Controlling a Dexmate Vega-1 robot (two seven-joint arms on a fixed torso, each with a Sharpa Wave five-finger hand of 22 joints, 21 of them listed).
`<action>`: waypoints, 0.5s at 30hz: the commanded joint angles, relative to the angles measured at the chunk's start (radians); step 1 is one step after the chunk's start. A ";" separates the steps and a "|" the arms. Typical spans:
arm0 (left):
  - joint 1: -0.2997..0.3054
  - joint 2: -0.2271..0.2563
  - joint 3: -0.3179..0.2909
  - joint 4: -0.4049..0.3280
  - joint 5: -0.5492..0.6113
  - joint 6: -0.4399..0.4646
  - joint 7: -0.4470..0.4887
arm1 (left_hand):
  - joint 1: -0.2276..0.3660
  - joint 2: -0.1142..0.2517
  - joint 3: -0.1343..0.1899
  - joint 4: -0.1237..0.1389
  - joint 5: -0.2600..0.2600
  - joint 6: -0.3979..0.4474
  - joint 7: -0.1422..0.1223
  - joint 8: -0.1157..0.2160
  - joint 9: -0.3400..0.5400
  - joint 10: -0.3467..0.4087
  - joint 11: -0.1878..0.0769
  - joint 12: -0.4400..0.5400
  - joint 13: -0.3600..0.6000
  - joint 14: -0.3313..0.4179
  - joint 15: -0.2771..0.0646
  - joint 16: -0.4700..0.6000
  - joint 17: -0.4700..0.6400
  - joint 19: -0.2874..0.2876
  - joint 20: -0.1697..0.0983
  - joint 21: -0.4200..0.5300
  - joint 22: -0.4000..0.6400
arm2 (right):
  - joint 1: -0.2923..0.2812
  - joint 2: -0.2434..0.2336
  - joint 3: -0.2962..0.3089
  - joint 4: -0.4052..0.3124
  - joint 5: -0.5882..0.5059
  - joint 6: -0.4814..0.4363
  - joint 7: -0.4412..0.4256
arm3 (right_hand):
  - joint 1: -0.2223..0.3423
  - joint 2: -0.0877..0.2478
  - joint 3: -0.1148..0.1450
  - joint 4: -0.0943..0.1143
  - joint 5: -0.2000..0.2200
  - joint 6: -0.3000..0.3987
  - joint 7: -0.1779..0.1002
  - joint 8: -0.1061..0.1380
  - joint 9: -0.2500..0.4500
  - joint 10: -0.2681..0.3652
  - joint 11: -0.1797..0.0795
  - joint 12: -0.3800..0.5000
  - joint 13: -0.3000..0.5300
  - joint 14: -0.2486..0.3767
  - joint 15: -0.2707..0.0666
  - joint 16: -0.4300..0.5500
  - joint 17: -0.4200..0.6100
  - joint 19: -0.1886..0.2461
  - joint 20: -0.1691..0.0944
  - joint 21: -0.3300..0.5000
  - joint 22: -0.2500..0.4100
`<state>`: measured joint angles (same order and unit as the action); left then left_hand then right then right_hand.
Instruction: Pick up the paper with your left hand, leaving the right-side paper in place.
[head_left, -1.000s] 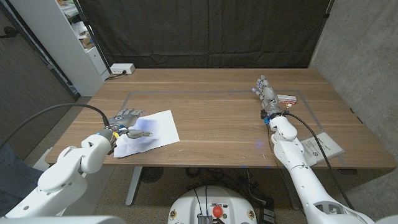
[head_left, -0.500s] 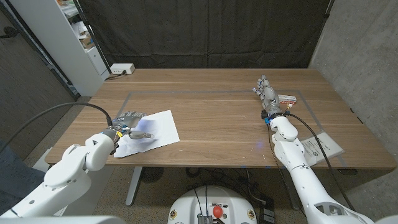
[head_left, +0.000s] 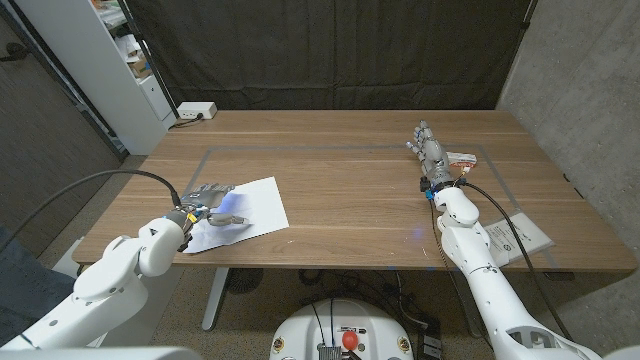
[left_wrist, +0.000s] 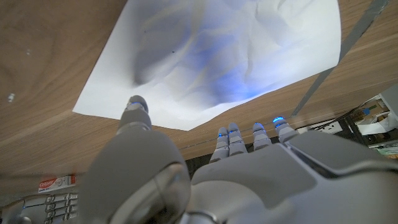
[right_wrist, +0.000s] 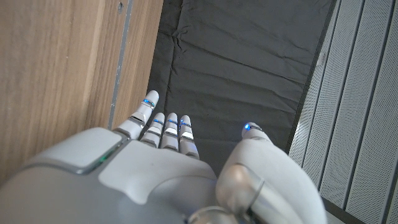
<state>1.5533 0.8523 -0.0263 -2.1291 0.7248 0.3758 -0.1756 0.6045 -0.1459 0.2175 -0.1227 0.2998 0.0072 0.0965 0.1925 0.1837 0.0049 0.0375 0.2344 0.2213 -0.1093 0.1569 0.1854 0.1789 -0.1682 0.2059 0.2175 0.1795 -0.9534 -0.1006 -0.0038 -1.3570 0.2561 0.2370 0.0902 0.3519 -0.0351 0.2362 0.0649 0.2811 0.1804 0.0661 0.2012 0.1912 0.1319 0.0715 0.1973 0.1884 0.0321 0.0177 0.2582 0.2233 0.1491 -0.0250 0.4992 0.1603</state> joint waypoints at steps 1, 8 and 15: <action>0.004 -0.006 0.014 0.031 -0.062 -0.012 0.054 | -0.003 0.001 -0.006 0.000 0.006 0.001 0.009 0.003 0.002 0.006 0.009 0.004 0.001 0.010 0.001 0.008 0.003 0.005 0.007 -0.006 0.001 | -0.005 -0.003 -0.007 -0.008 -0.005 -0.009 -0.006 | 0.003 0.011 -0.001 -0.008 0.005 0.003 -0.008 -0.004 0.000 -0.005 0.000 0.001 0.003 0.004 0.001 -0.007 0.000 0.010 0.004 -0.005 0.006; 0.004 0.007 0.028 0.031 -0.073 0.008 0.052 | -0.003 0.005 -0.008 0.001 0.008 0.005 0.012 0.004 0.002 0.010 0.017 0.006 0.001 0.013 0.004 0.009 0.003 0.007 0.007 -0.007 0.001 | 0.000 0.000 -0.009 0.003 -0.005 -0.006 -0.004 | 0.003 0.011 -0.001 -0.008 0.006 0.003 -0.008 -0.004 0.000 -0.004 0.001 0.001 0.003 0.006 0.001 -0.007 0.000 0.011 0.005 -0.009 0.006; 0.002 0.014 0.039 0.040 -0.093 0.016 0.061 | -0.003 0.009 -0.009 0.003 0.010 0.013 0.014 0.007 0.002 0.016 0.016 0.008 0.001 0.016 0.007 0.010 0.003 0.009 0.007 -0.008 0.002 | 0.008 0.004 -0.011 0.022 -0.007 -0.006 0.000 | 0.004 0.012 -0.002 -0.009 0.006 0.004 -0.008 -0.003 0.000 -0.005 -0.001 0.001 0.003 0.006 0.000 -0.008 0.000 0.013 0.004 -0.013 0.006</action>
<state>1.5559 0.8556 -0.0047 -2.1026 0.6687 0.3748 -0.1320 0.6045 -0.1459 0.2133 -0.1185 0.3037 0.0181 0.1072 0.1925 0.1837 0.0158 0.0483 0.2343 0.2212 -0.1008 0.1588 0.1892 0.1789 -0.1629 0.2111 0.2107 0.1794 -0.9557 -0.1016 -0.0107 -1.3590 0.2524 0.2314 0.0868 0.3559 -0.0311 0.2319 0.0607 0.2811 0.1804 0.0661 0.2012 0.1912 0.1319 0.0715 0.1974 0.1882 0.0321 0.0177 0.2513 0.2233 0.1546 -0.0194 0.4876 0.1656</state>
